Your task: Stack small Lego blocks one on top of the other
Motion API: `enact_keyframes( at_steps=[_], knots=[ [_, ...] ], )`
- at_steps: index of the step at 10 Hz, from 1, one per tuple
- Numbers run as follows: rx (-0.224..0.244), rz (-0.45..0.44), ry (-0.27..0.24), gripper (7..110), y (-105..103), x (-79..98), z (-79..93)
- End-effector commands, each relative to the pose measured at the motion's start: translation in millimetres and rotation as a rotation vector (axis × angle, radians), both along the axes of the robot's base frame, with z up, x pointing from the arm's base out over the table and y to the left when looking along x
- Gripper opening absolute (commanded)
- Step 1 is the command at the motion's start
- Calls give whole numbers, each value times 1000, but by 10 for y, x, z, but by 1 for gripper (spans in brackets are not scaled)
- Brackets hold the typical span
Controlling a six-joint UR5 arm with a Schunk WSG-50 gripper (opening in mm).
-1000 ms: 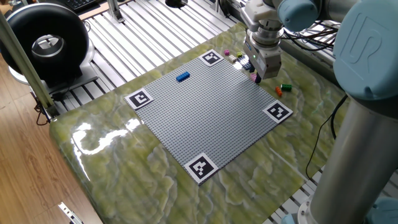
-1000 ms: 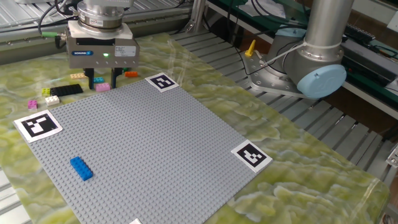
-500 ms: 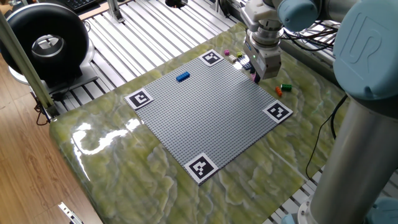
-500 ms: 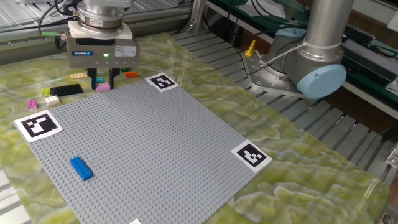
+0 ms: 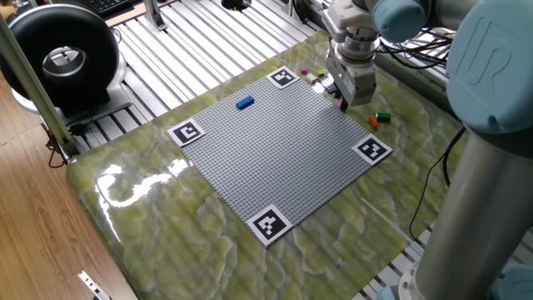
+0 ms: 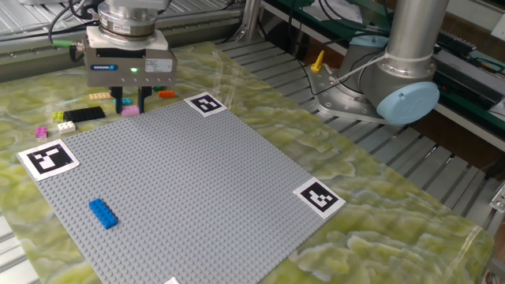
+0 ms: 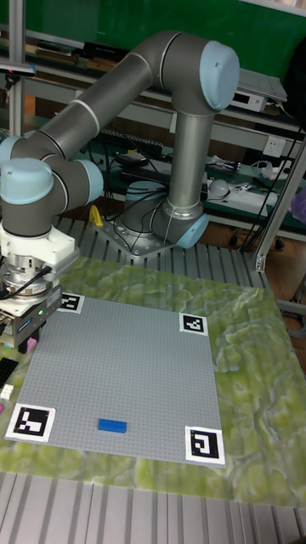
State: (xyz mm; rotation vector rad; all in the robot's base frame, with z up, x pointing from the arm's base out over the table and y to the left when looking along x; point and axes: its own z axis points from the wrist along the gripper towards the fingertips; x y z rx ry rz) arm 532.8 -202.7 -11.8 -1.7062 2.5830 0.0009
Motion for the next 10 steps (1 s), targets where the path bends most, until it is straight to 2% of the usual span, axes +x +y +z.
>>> enact_keyframes(
  at_steps=[1,7,8,10],
  knots=[
    [38,-73,-25,7,29,16,20],
    [-22,-167,11,7,-144,-121,222],
    [-18,-214,11,7,-131,-122,286],
    [13,-423,-4,7,6,-30,452]
  ],
)
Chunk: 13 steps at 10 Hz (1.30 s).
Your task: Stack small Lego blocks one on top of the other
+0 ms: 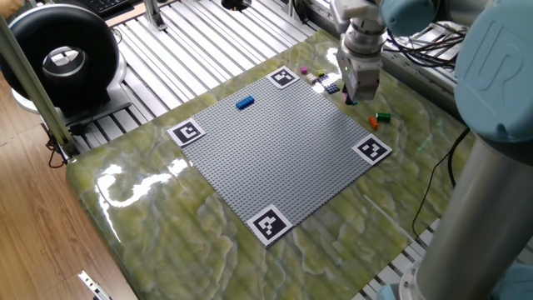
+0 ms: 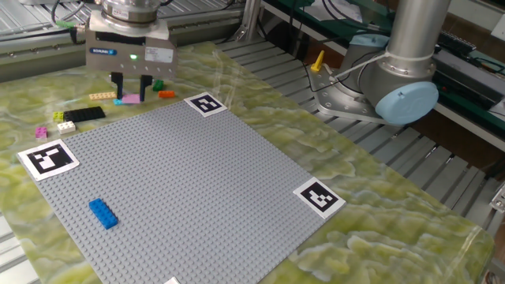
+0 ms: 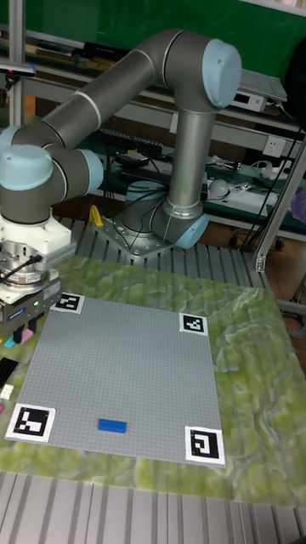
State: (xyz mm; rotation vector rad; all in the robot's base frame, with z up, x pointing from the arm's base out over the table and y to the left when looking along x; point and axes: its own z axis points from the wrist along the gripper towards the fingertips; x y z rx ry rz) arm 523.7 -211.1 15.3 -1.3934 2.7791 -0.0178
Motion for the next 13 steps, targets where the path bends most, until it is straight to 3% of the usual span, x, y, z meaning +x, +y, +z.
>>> enact_keyframes(
  at_steps=[1,2,3,4,5,6,9,10,11,12,13],
  knots=[
    [41,-292,-24,7,196,127,224],
    [69,-408,-5,7,367,141,260],
    [20,-515,-36,7,393,250,329],
    [61,-551,-49,7,632,359,398],
    [57,-586,-11,7,673,277,403],
    [17,-597,-6,7,582,235,399],
    [21,-647,-10,7,582,247,400],
    [3,-636,-11,7,540,235,400],
    [-56,-604,-26,7,394,227,406],
    [-81,-598,-20,7,340,196,410],
    [-75,-620,-23,7,352,204,409]
  ],
)
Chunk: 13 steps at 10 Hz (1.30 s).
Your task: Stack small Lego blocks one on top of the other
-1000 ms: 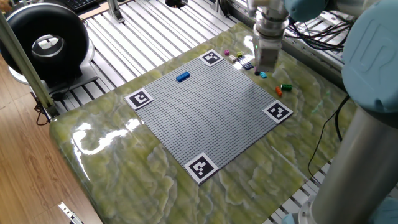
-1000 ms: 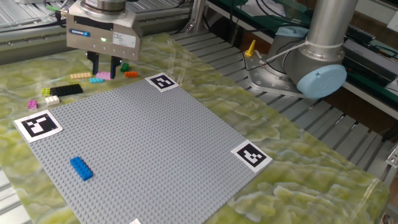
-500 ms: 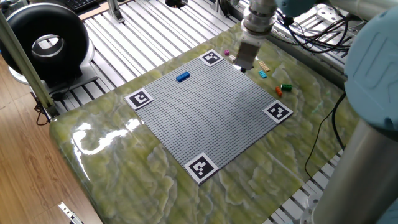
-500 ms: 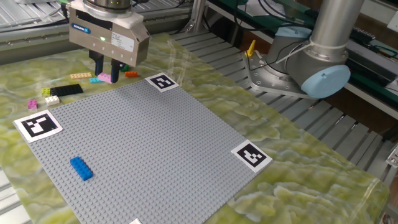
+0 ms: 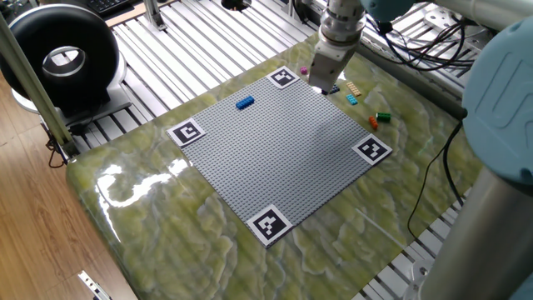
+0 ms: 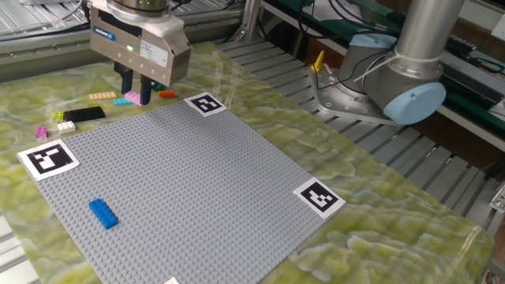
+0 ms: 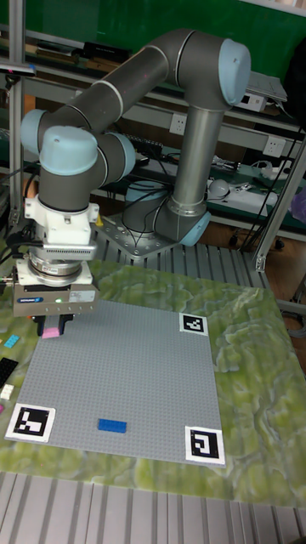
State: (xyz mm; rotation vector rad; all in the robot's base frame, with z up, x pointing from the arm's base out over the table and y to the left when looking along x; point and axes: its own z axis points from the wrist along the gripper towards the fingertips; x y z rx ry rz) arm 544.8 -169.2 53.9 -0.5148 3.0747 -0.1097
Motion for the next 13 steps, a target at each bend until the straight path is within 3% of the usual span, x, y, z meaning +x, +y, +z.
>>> enact_keyframes(
  at_steps=[1,2,3,4,5,6,7,9,11,12,13],
  knots=[
    [-7,-78,-83,7,-31,197,34],
    [20,-147,-95,7,23,217,33],
    [13,-155,-28,7,18,49,19],
    [31,-151,-19,7,64,30,16],
    [51,-135,-49,7,110,110,19],
    [14,-144,-98,7,8,225,35],
    [14,-188,-131,7,-7,298,46],
    [21,-230,-157,7,-13,337,34],
    [10,-252,-139,7,97,362,20],
    [9,-296,-96,7,267,363,87],
    [54,-349,-45,7,568,308,130]
  ],
)
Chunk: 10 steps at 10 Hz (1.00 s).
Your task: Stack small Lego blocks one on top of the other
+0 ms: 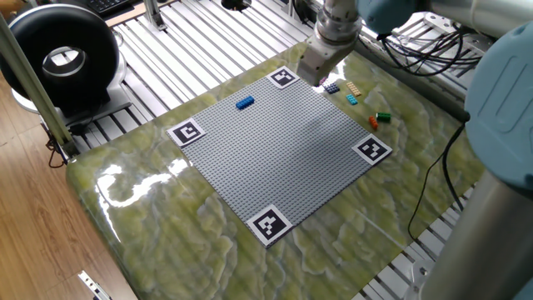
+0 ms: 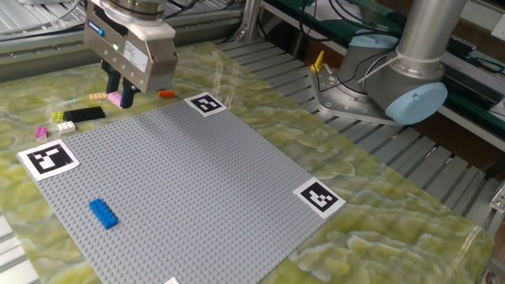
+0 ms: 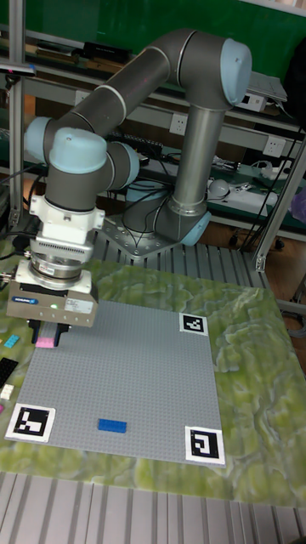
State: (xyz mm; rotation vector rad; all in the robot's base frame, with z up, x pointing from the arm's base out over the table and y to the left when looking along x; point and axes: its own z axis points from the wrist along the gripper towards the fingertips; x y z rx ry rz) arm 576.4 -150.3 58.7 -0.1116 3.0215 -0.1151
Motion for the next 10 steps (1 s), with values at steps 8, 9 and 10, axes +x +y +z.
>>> enact_keyframes(
  at_steps=[8,9,10],
  knots=[
    [36,-169,62,7,1326,711,171],
    [34,-149,63,7,1309,836,194],
    [35,-126,49,7,1247,968,166]
  ],
)
